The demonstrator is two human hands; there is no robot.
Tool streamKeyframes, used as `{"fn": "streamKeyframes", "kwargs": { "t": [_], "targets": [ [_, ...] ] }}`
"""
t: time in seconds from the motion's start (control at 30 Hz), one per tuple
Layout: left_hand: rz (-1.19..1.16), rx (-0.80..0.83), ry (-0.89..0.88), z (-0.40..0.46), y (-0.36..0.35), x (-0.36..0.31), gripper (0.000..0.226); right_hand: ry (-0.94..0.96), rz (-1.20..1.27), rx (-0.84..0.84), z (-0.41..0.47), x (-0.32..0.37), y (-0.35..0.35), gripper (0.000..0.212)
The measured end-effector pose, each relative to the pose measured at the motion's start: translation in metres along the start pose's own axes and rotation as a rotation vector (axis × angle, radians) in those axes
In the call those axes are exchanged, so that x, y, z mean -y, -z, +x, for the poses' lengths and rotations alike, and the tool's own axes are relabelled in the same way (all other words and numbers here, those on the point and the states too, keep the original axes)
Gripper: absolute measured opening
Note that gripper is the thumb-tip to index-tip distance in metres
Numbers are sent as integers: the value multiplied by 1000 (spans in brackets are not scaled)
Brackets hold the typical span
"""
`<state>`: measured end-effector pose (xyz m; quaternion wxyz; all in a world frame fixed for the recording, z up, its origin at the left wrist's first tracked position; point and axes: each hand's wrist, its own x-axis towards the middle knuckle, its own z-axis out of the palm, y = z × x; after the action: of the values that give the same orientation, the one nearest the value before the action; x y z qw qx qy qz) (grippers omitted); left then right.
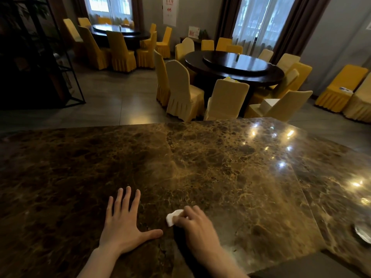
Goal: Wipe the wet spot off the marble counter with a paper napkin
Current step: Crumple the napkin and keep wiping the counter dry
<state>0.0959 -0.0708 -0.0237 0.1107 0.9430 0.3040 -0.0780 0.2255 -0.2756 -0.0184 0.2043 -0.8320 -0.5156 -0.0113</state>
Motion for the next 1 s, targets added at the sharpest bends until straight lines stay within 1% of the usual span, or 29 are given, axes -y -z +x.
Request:
{"fn": "streamKeyframes", "kwargs": {
  "t": [0.03, 0.1, 0.13, 0.17, 0.2, 0.23, 0.33, 0.37, 0.43, 0.47, 0.57, 0.63, 0.7, 0.73, 0.77, 0.83, 0.93, 1.0],
  "targets": [
    [-2, 2, 2, -1, 0, 0, 150, -82, -24, -43, 0, -17, 5, 14],
    [-11, -4, 8, -2, 1, -2, 150, -330, -58, -168, 3, -50, 16, 11],
    [-12, -6, 10, -2, 1, -3, 150, -426, -70, -199, 5, -58, 19, 11],
    [-11, -4, 13, -2, 1, -3, 150, -475, -80, -205, 7, -57, 18, 10],
    [-8, 1, 13, -2, 1, -3, 150, -478, -76, -194, 11, -48, 13, 9],
    [-5, 7, 10, -1, 1, -3, 150, -434, -48, -164, 13, -34, 6, 7],
    [0, 10, 6, 0, 0, -1, 145, -146, 42, -30, 13, 19, -16, 11],
    [0, 6, 5, 0, 0, 0, 142, -74, 56, 5, 11, 27, -17, 12],
    [-24, -21, 5, 1, -2, 0, 135, -21, 38, -17, 10, 16, -8, 12],
    [-43, -33, 8, 1, -2, 0, 132, -61, 27, -46, 11, 2, 0, 11],
    [-24, -27, 12, 0, -3, -1, 131, -358, -62, -179, 8, -63, 23, 5],
    [-4, -27, 19, 1, -4, -1, 131, -549, -100, -234, 4, -106, 40, 13],
    [-8, -39, 25, 2, -4, -2, 132, -685, -144, -261, 4, -121, 46, 18],
    [-11, -41, 28, 2, -4, -3, 131, -715, -164, -272, 8, -116, 44, 17],
    [-9, -42, 32, 2, -5, -3, 131, -706, -165, -272, 13, -104, 38, 12],
    [1, -49, 33, 2, -6, -4, 131, -598, -107, -235, 26, -66, 17, 8],
    [-3, -55, 26, 2, -5, -2, 132, -322, 35, -134, 34, -4, -9, 12],
    [-12, -74, 20, 2, -5, -2, 134, -116, 61, -54, 28, 18, -11, 14]
  ]
}}
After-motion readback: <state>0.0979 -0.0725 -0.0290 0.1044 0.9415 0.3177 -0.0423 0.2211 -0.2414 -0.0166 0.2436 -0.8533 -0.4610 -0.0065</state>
